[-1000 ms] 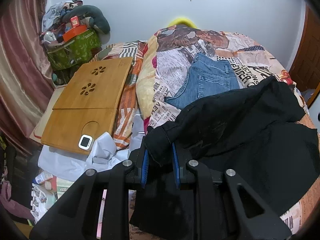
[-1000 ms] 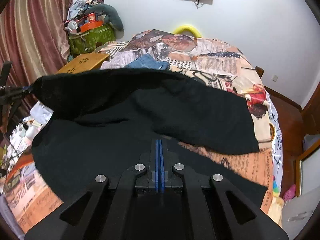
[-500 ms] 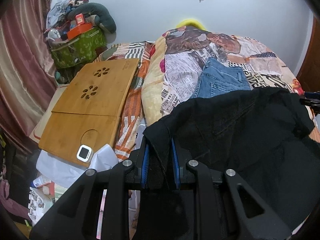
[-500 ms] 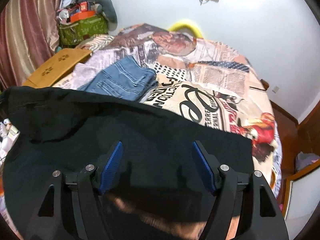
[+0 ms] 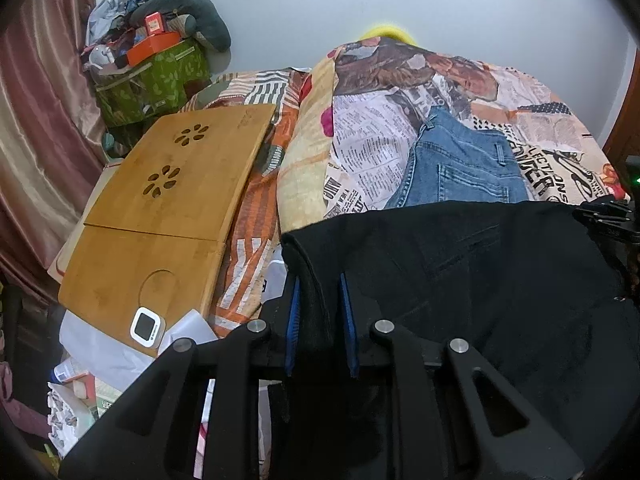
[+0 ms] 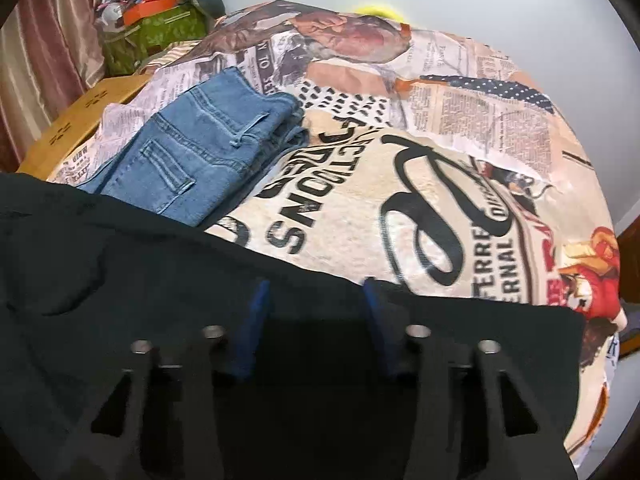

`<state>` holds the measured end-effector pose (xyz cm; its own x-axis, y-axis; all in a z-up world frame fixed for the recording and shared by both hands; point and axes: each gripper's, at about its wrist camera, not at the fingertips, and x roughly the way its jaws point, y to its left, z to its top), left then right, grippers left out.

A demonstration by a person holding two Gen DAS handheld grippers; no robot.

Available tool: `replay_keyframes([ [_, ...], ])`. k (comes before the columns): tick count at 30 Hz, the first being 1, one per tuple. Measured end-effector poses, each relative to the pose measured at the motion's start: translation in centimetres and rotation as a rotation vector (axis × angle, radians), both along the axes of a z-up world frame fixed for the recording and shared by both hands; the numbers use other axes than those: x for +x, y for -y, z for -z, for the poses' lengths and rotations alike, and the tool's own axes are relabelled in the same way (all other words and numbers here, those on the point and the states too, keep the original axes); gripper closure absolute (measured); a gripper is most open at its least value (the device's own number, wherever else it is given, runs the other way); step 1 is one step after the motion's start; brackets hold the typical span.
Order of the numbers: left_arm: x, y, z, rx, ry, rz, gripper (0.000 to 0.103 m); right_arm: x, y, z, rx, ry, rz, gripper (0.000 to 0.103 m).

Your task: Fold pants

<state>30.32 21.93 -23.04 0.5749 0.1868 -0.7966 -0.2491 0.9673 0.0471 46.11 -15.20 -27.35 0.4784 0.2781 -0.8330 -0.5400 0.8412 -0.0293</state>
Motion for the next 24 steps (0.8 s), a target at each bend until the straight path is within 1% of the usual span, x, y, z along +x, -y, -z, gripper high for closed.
replay_keyframes([
  [1,0.0,0.1,0.1,-0.002,-0.001,0.001,0.085,-0.3,-0.2,0.1,-0.003,-0.007,-0.006,0.077],
  [2,0.0,0.1,0.1,-0.003,-0.001,0.003,0.085,-0.6,-0.4,0.1,-0.01,-0.01,-0.011,0.084],
  [3,-0.1,0.2,0.0,-0.001,0.001,0.006,0.085,-0.6,-0.6,0.2,-0.019,-0.01,-0.014,0.09],
  [4,-0.2,0.3,-0.1,0.003,0.003,0.008,0.086,-0.9,-0.6,0.2,-0.025,-0.01,-0.012,0.092],
  [5,-0.4,0.4,-0.2,0.005,0.005,0.01,0.086,-0.7,-0.6,0.2,-0.025,-0.012,-0.009,0.097],
  [6,-0.5,0.5,-0.4,0.003,0.007,0.013,0.086,-0.7,-0.5,0.1,-0.021,-0.013,-0.005,0.098],
  [10,-1.3,1.2,-1.7,0.008,0.024,0.029,0.089,-1.5,-0.2,-1.2,-0.011,0.017,0.014,0.1],
  [12,-1.9,1.6,-2.7,0.006,0.041,0.037,0.09,-2.2,0.4,-2.3,0.003,0.039,0.019,0.1],
  [13,-2.2,1.8,-3.3,0.01,0.052,0.04,0.093,-2.9,0.7,-3.2,0.007,0.061,0.022,0.1],
  [15,-3.1,2.2,-4.4,0.014,0.075,0.048,0.095,-3.9,1.4,-4.8,0.016,0.088,0.023,0.1],
  [17,-4.4,2.3,-5.7,-0.003,0.101,0.055,0.095,-5.5,2.3,-6.6,0.037,0.102,0.025,0.1],
  [21,-6.3,2.6,-7.0,-0.029,0.12,0.061,0.097,-9.6,3.6,-9.2,0.047,0.135,0.004,0.1],
  [24,-6.9,2.7,-7.0,-0.04,0.104,0.068,0.097,-12.3,3.9,-9.8,0.056,0.133,-0.011,0.1],
])
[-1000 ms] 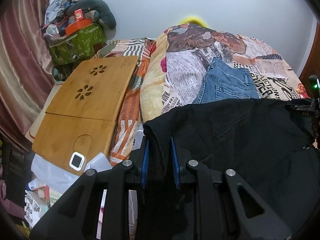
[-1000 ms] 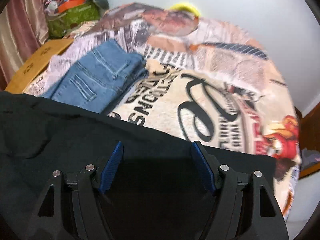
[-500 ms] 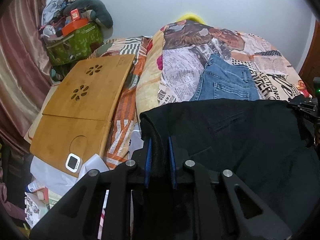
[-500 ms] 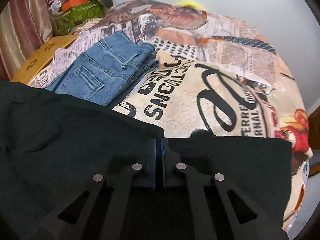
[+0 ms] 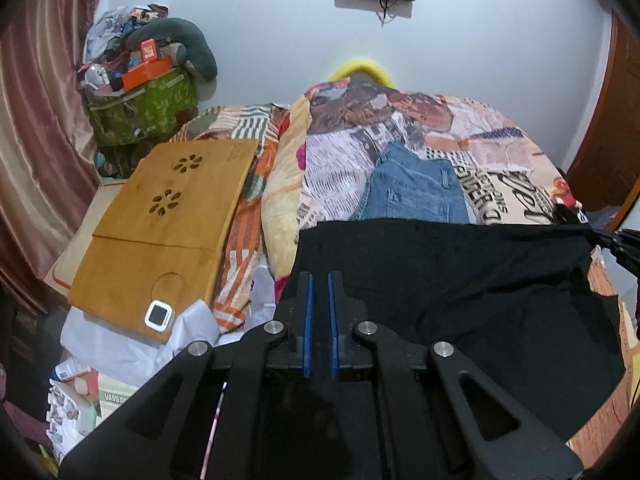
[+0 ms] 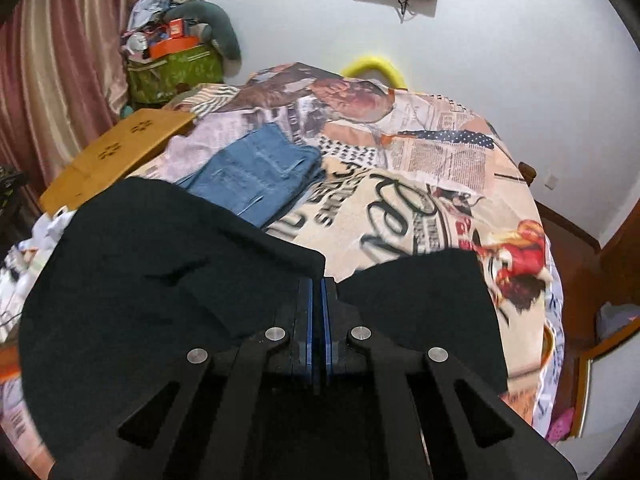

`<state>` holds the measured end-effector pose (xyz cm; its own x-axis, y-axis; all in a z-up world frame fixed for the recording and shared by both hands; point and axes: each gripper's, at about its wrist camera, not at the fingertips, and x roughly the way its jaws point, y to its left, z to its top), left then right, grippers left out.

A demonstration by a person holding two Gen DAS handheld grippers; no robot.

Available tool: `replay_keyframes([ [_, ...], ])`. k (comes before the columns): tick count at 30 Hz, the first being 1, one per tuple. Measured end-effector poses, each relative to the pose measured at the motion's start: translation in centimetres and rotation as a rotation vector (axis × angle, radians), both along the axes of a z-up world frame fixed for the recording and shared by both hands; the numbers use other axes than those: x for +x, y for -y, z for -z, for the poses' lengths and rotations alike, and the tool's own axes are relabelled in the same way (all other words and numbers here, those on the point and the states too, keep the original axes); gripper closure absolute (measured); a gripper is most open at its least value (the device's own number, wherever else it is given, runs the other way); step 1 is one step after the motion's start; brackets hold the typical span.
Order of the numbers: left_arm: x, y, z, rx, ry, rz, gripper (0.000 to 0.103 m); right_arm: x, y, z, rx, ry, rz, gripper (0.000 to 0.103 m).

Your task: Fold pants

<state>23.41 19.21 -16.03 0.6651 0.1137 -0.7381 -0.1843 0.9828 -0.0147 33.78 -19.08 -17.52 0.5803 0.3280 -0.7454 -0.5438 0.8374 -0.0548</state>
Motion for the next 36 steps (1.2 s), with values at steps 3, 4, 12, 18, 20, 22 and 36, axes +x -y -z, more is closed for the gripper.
replay_keyframes([
  [3,0.9,-0.4,0.9,0.0,-0.065,-0.023,0.095,-2.0,0.2,0.3,-0.011,-0.001,-0.001,0.1],
  [4,1.7,-0.8,1.4,-0.028,-0.094,-0.028,0.09,-2.2,0.3,0.6,-0.008,-0.004,0.005,0.1],
  [12,10.4,-2.3,5.6,-0.128,-0.216,-0.027,0.044,-0.2,1.0,1.8,0.048,-0.032,0.055,0.1],
  [18,18.1,-2.5,9.9,-0.15,-0.328,0.008,0.04,1.5,1.6,3.4,0.07,-0.067,0.059,0.1],
  [20,20.2,-2.6,12.2,-0.167,-0.394,0.035,0.04,2.0,2.0,3.9,0.076,-0.079,0.061,0.1],
  [22,21.6,-2.6,14.7,-0.157,-0.456,0.03,0.04,2.5,2.3,4.6,0.084,-0.094,0.062,0.1],
  [36,16.2,-0.4,9.9,0.054,-0.266,0.01,0.087,1.9,2.2,4.3,0.093,-0.094,0.055,0.1],
])
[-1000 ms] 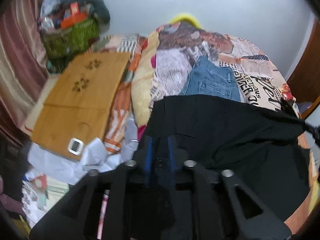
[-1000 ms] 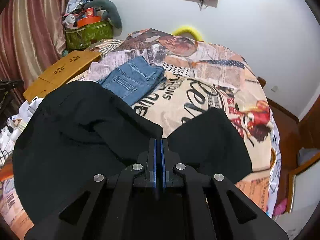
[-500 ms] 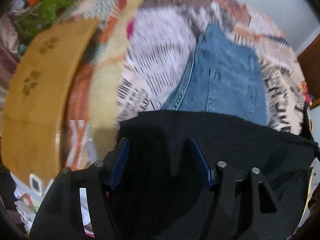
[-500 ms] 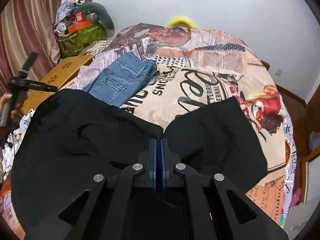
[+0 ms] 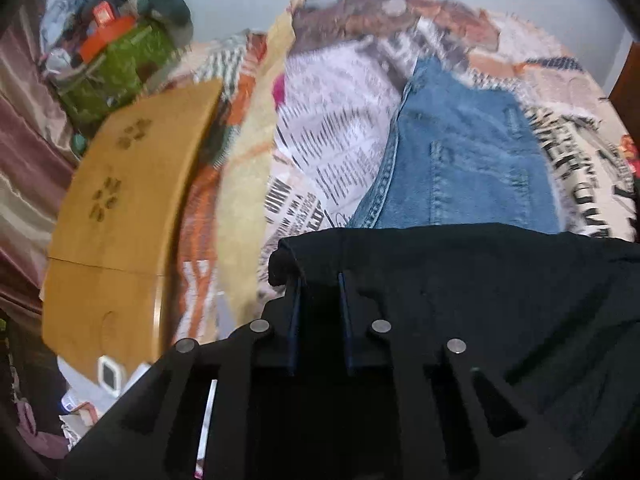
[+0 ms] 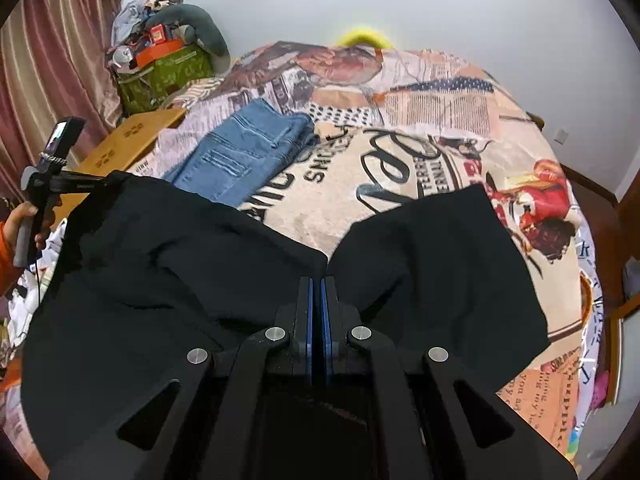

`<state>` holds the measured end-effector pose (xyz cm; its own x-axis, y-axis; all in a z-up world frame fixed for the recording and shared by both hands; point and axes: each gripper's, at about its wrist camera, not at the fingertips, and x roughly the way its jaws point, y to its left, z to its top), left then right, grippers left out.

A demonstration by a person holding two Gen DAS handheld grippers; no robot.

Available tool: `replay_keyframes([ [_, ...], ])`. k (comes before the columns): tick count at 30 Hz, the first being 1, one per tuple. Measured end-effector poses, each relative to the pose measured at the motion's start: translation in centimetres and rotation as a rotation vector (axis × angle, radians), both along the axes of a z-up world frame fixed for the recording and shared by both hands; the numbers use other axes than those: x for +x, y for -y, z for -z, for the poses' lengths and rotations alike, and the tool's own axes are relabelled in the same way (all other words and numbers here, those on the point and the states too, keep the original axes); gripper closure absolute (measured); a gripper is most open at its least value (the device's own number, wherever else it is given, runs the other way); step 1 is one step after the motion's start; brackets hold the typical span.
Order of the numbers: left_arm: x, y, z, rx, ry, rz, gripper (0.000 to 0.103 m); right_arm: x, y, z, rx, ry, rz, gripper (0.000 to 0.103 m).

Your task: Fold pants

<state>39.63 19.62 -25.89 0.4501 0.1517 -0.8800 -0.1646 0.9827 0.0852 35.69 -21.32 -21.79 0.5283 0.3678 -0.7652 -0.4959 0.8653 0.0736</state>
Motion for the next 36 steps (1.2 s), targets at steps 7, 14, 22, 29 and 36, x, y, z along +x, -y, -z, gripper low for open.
replay_keyframes([
  [7,-8.0,0.7,-7.0,-0.014,0.14,0.031,0.091,-4.3,-0.6,-3.3,0.002,0.05,-0.028,0.1],
  [14,-16.5,1.1,-8.8,-0.002,0.172,0.015,0.095,-9.9,-0.1,-4.1,0.025,0.049,-0.035,0.1],
  [22,-23.3,0.5,-6.3,-0.02,0.132,-0.021,0.096,-14.8,1.5,-3.3,0.085,0.017,0.004,0.1],
  [29,-28.1,-0.4,-3.4,-0.045,0.072,-0.064,0.097,-17.7,2.2,-1.7,0.099,-0.025,0.032,0.1],
  [36,-29.4,-0.3,-2.9,-0.055,0.052,-0.075,0.096,-20.3,1.9,-1.6,0.034,0.002,0.003,0.1],
])
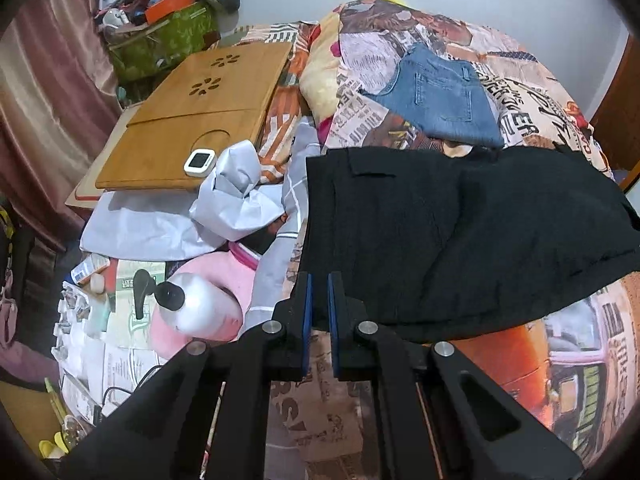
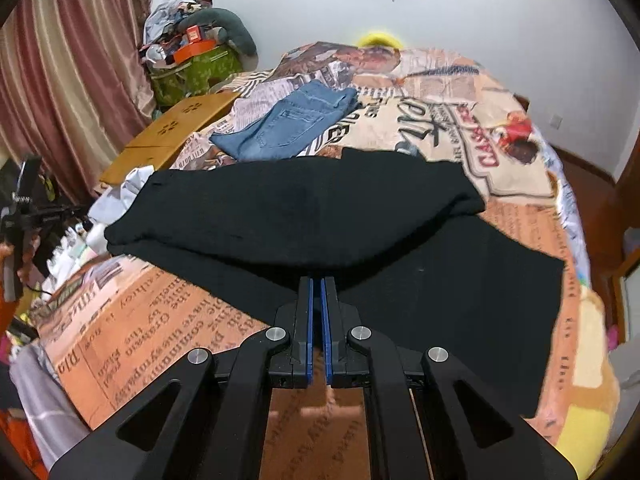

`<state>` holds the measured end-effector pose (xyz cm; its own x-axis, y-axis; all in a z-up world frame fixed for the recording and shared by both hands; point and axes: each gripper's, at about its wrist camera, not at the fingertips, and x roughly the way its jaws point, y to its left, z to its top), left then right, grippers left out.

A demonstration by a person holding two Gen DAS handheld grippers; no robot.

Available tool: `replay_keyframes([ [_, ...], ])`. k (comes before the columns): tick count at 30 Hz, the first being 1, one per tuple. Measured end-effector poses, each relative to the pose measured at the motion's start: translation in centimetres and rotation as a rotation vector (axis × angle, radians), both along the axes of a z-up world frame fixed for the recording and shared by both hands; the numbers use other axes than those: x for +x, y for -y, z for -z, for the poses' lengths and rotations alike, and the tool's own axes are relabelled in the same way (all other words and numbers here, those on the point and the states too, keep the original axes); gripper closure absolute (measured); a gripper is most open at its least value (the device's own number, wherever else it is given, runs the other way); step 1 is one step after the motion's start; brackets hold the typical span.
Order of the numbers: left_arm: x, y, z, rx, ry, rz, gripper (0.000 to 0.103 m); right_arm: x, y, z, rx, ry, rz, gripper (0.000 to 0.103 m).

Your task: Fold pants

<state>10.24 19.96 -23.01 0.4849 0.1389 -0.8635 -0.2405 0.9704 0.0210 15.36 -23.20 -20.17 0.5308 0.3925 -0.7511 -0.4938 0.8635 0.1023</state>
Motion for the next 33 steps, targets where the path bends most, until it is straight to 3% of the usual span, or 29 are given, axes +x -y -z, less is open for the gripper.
replay_keyframes([
  [2,0.4,0.3,-0.6,0.004,0.012,0.004,0.092,-0.4,0.1,-0.7,-0.019,0.025,0.007,0.099],
  [4,1.1,1.0,-1.5,0.009,0.032,0.014,0.077,-0.3,0.4,-1.5,-0.021,0.044,0.021,0.095],
  [10,3.6,3.1,-4.3,0.045,0.112,0.049,0.033,1.0,0.6,-3.6,-0.021,0.094,0.062,0.053],
  [12,4.8,3.9,-5.2,0.047,0.13,0.057,0.02,1.9,0.4,-4.1,-0.032,0.106,0.078,0.035],
  [13,5.7,4.3,-5.8,0.04,0.143,0.059,0.011,2.4,0.4,-4.3,-0.034,0.111,0.085,0.031],
  [15,6.9,4.8,-6.3,0.029,0.158,0.056,0.003,3.4,0.3,-4.7,-0.027,0.115,0.094,0.02],
  [22,12.4,6.5,-6.6,0.009,0.16,0.069,0.002,9.1,-0.8,-3.8,-0.033,0.036,0.095,0.02],
  [27,15.6,7.9,-5.2,0.053,0.136,0.101,0.002,12.9,-2.0,-2.3,-0.057,-0.026,0.076,0.02],
  [33,18.8,8.7,-2.7,0.033,0.084,0.121,0.002,16.7,-4.2,0.6,-0.084,-0.126,0.037,0.02],
])
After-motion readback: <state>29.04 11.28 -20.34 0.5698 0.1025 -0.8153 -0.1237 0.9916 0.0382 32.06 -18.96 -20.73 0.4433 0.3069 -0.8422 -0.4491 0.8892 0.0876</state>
